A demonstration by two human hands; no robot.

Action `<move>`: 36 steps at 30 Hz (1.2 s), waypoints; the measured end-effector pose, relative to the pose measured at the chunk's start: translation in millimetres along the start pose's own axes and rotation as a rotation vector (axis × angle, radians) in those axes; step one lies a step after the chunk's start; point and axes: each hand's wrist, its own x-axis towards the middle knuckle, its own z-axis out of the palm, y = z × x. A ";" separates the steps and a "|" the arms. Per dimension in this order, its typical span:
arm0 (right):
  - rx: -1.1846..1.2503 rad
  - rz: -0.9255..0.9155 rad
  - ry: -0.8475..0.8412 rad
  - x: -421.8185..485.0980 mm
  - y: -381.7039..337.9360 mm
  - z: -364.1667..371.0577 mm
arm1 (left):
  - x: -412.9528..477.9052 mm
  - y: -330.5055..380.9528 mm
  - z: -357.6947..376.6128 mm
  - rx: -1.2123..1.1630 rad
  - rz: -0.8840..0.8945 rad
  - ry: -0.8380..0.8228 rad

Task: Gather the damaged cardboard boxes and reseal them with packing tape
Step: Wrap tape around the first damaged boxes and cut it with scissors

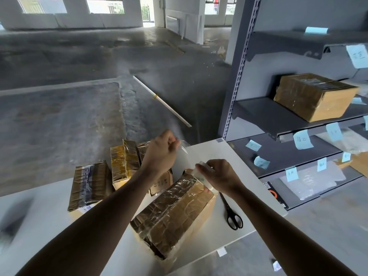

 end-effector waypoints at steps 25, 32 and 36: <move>0.050 0.235 -0.099 26.6 -24.0 30.0 | 13.5 -82.3 4.2 0.025 -0.315 -0.108; -0.012 0.301 -0.112 22.2 -9.9 39.4 | 1.2 -98.7 30.8 -0.079 -0.446 -0.226; -0.051 0.336 -0.107 20.7 -9.1 40.9 | -10.9 -102.7 46.6 -0.107 -0.567 -0.307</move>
